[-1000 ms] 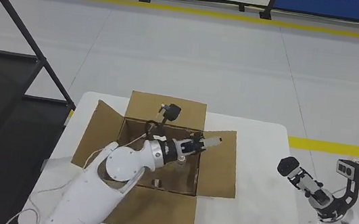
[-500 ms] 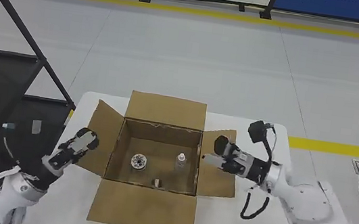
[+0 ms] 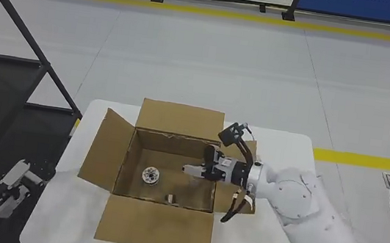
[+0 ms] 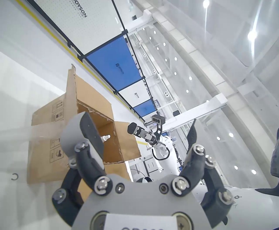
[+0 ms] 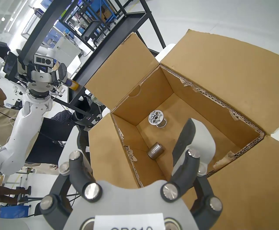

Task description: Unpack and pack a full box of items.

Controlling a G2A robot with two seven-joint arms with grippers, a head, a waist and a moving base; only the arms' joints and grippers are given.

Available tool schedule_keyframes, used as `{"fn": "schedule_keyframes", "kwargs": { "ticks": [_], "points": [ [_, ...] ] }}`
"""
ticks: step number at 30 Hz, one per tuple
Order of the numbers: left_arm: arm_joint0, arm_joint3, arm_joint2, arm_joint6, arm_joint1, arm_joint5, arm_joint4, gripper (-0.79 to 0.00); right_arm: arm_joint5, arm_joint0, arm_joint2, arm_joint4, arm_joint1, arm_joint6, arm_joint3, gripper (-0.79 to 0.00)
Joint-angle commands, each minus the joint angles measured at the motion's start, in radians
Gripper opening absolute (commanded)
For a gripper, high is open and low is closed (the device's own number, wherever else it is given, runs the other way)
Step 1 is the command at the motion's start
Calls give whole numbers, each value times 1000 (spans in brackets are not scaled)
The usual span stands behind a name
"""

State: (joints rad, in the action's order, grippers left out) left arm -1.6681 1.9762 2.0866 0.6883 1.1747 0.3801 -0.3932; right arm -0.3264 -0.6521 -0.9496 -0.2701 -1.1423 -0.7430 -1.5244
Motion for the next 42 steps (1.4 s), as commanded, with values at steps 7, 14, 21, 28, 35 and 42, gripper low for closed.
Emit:
{"fn": "schedule_keyframes", "kwargs": {
  "ticks": [7,14,21,28,35,42],
  "points": [
    [0,5,-10,-2,-1,-12,19,0,61,27,64,-195,-6,-54,-54,0],
    [4,-12,-18,44,-6,-50,-39,0,232,166,258,-541,-51,-258,-76,0],
    [-14,-13,21,126,-12,-65,-137,0,218,329,415,-571,-139,-378,95,0],
    [-21,-16,28,137,-14,-69,-156,0,194,429,507,-529,-236,-339,306,0],
    [-21,-16,28,137,-14,-69,-156,0,194,475,568,-502,-324,-315,500,0],
    [-21,-16,28,137,-14,-69,-156,0,150,495,595,-479,-383,-340,641,0]
  ]
}}
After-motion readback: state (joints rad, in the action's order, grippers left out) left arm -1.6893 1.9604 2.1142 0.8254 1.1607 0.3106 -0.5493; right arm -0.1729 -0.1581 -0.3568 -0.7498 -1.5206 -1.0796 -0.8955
